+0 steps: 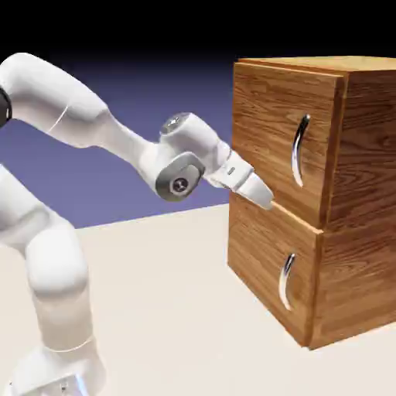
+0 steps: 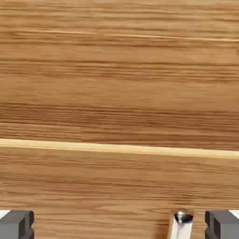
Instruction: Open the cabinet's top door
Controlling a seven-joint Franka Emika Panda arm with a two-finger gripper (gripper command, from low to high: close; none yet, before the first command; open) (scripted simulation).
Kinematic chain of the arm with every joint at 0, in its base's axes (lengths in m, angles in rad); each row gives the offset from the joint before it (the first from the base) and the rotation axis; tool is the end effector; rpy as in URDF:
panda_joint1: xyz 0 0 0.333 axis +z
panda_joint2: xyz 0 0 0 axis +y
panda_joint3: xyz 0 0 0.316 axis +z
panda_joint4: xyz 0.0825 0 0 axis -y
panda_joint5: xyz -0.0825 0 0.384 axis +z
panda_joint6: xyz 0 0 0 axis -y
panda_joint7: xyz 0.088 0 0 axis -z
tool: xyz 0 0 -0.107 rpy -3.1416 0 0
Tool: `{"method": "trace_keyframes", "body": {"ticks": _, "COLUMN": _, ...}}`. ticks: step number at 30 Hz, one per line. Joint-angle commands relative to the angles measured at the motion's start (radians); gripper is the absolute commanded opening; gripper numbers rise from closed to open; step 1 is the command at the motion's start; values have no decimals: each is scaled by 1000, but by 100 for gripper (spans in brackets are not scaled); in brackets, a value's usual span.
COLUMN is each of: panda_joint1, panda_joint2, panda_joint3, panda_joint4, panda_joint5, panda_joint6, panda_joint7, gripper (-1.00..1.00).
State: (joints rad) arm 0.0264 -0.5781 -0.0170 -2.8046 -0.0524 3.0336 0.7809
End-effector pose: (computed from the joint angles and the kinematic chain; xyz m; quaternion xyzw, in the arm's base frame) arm 0.3891 0.0075 0.4635 -0.8602 0.3253 -0.3655 0.1437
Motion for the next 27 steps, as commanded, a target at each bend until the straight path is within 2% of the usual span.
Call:
{"method": "trace_keyframes", "body": {"ticks": 1, "panda_joint1": 12, "panda_joint2": -7, "panda_joint3": -14, "panda_joint4": 4, "panda_joint5": -44, "panda_joint6": -3, "panda_joint7": 33, "gripper": 100}}
{"method": "trace_keyframes", "body": {"ticks": 27, "panda_joint1": 322, "panda_joint2": -181, "panda_joint3": -380, "panda_joint4": 120, "panda_joint5": -1174, "panda_joint6": -77, "panda_joint7": 893, "gripper": 100}}
